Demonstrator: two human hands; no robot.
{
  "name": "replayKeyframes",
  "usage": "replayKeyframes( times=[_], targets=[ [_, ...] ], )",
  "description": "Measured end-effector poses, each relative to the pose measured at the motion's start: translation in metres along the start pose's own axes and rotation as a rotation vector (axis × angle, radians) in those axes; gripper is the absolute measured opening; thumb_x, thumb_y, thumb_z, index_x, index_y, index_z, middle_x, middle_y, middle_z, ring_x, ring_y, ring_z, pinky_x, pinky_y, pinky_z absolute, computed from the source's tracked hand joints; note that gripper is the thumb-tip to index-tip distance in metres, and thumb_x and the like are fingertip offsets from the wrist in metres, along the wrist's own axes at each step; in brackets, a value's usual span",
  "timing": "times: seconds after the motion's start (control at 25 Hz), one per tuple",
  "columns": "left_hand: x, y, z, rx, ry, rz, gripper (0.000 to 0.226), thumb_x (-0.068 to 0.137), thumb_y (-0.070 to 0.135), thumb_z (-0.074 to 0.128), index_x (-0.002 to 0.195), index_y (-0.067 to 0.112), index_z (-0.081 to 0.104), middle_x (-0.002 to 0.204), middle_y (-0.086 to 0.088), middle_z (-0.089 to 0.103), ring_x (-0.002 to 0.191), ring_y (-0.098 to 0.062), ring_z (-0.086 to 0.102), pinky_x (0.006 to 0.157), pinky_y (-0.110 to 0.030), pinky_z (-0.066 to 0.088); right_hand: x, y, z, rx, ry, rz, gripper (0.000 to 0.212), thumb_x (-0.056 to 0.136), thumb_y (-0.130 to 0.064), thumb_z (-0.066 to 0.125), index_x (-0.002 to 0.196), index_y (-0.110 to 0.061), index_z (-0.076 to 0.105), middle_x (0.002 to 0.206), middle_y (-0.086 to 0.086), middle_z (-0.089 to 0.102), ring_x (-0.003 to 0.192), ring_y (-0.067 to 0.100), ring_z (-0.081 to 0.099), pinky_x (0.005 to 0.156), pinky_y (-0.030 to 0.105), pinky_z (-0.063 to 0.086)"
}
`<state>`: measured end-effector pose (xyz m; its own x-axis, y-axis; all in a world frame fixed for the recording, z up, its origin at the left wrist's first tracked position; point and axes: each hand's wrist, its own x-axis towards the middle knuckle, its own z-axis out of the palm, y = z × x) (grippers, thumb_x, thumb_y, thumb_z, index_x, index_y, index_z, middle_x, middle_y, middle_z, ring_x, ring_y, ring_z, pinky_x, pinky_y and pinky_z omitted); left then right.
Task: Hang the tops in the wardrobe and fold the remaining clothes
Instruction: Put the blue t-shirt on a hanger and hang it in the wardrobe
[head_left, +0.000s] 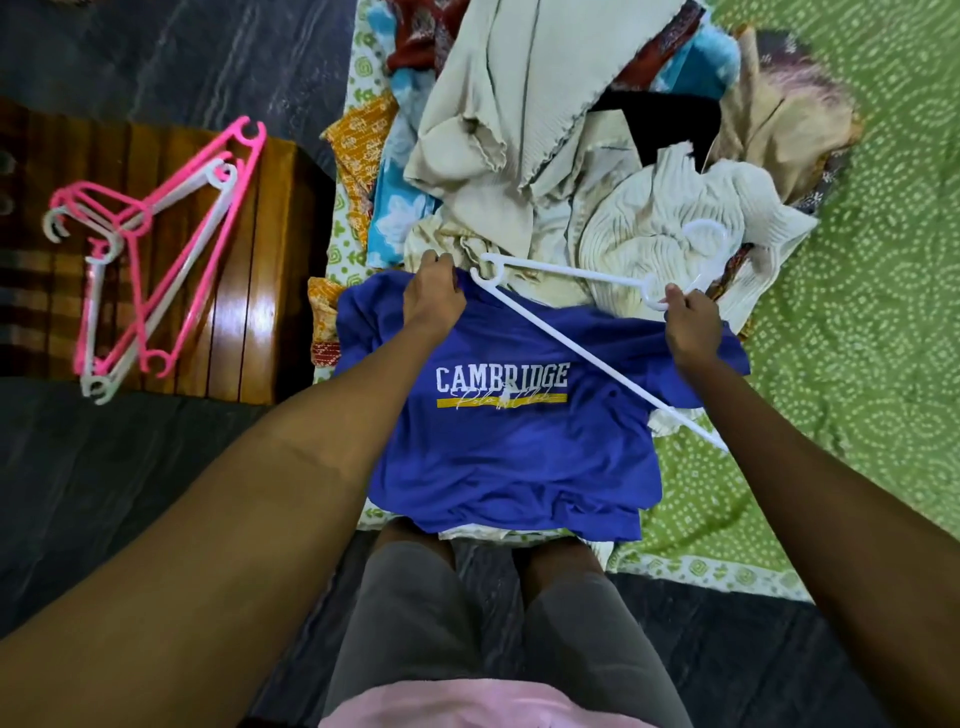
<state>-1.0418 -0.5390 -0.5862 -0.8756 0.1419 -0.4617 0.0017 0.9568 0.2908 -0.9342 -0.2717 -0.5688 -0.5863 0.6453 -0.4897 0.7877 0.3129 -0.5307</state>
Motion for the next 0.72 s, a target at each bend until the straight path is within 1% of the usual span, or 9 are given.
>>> replayKeyframes(
  times=[0.04, 0.08, 0.16, 0.24, 0.32, 0.44, 0.52, 0.64, 0.72],
  targets=[
    [0.000, -0.002, -0.001, -0.006, -0.021, 0.027, 0.018, 0.088, 0.002, 0.051, 0.105, -0.003, 0.056, 0.120, -0.018, 0.046, 0.095, -0.038, 0.054, 0.072, -0.041, 0.044, 0.000, -0.003, 0.003, 0.005, -0.004, -0.002, 0.041, 0.100, -0.027, 0.040, 0.103, 0.007, 0.062, 0.092, 0.016, 0.053, 0.094, 0.031, 0.053, 0.073, 0.034, 0.034],
    [0.001, -0.005, -0.002, 0.001, -0.041, 0.051, 0.018, 0.088, 0.000, 0.050, 0.103, -0.004, 0.058, 0.119, -0.019, 0.046, 0.095, -0.038, 0.054, 0.072, -0.040, 0.044, -0.002, -0.005, 0.005, 0.012, -0.009, -0.008, 0.042, 0.100, -0.028, 0.040, 0.102, 0.008, 0.061, 0.094, 0.018, 0.055, 0.088, 0.027, 0.052, 0.070, 0.032, 0.032],
    [0.001, -0.011, -0.003, 0.056, -0.060, 0.074, 0.022, 0.089, 0.001, 0.050, 0.107, -0.005, 0.062, 0.119, -0.018, 0.049, 0.101, -0.035, 0.053, 0.077, -0.035, 0.044, -0.005, -0.010, 0.008, 0.009, -0.027, -0.018, 0.043, 0.100, -0.029, 0.039, 0.101, 0.009, 0.060, 0.091, 0.017, 0.055, 0.084, 0.026, 0.050, 0.069, 0.031, 0.032],
    [-0.001, -0.017, -0.005, 0.134, -0.041, 0.099, 0.028, 0.089, 0.003, 0.050, 0.114, -0.003, 0.062, 0.119, -0.017, 0.052, 0.108, -0.032, 0.050, 0.087, -0.035, 0.042, -0.007, -0.015, 0.009, -0.027, -0.029, -0.044, 0.043, 0.101, -0.030, 0.039, 0.102, 0.008, 0.059, 0.092, 0.018, 0.056, 0.087, 0.031, 0.052, 0.068, 0.030, 0.031],
    [-0.006, -0.021, -0.007, 0.193, -0.004, 0.134, 0.033, 0.087, 0.006, 0.052, 0.119, 0.001, 0.058, 0.122, -0.015, 0.050, 0.113, -0.031, 0.047, 0.095, -0.036, 0.036, -0.009, -0.021, 0.011, -0.047, -0.019, -0.094, 0.042, 0.101, -0.029, 0.039, 0.102, 0.008, 0.059, 0.100, 0.024, 0.060, 0.094, 0.035, 0.055, 0.068, 0.028, 0.029],
    [-0.012, -0.020, -0.012, 0.220, 0.011, 0.084, 0.044, 0.083, 0.013, 0.060, 0.125, 0.007, 0.050, 0.128, -0.013, 0.044, 0.117, -0.031, 0.043, 0.098, -0.039, 0.033, -0.011, -0.031, 0.014, -0.084, -0.001, -0.157, 0.042, 0.101, -0.029, 0.040, 0.099, 0.009, 0.059, 0.101, 0.026, 0.061, 0.095, 0.037, 0.056, 0.066, 0.028, 0.027],
    [-0.015, -0.017, -0.019, 0.215, 0.003, 0.081, 0.045, 0.082, 0.013, 0.061, 0.124, 0.006, 0.049, 0.128, -0.012, 0.044, 0.114, -0.031, 0.046, 0.095, -0.039, 0.036, -0.013, -0.040, 0.020, -0.111, -0.012, -0.205, 0.042, 0.100, -0.029, 0.040, 0.097, 0.009, 0.058, 0.098, 0.027, 0.061, 0.093, 0.038, 0.056, 0.065, 0.030, 0.028],
    [-0.025, -0.003, -0.023, 0.168, 0.000, 0.169, 0.041, 0.080, 0.003, 0.059, 0.120, 0.005, 0.050, 0.124, -0.011, 0.044, 0.103, -0.032, 0.052, 0.077, -0.039, 0.043, -0.021, -0.064, 0.040, -0.163, -0.035, -0.276, 0.042, 0.100, -0.031, 0.041, 0.099, 0.007, 0.059, 0.100, 0.026, 0.063, 0.095, 0.038, 0.057, 0.067, 0.036, 0.032],
    [-0.033, 0.011, -0.022, 0.080, 0.003, 0.231, 0.044, 0.079, -0.002, 0.056, 0.121, 0.005, 0.050, 0.124, -0.010, 0.043, 0.098, -0.033, 0.053, 0.068, -0.037, 0.041, -0.032, -0.083, 0.059, -0.165, -0.092, -0.329, 0.041, 0.099, -0.032, 0.042, 0.099, 0.004, 0.061, 0.099, 0.024, 0.064, 0.094, 0.037, 0.058, 0.067, 0.035, 0.033]
  ],
)
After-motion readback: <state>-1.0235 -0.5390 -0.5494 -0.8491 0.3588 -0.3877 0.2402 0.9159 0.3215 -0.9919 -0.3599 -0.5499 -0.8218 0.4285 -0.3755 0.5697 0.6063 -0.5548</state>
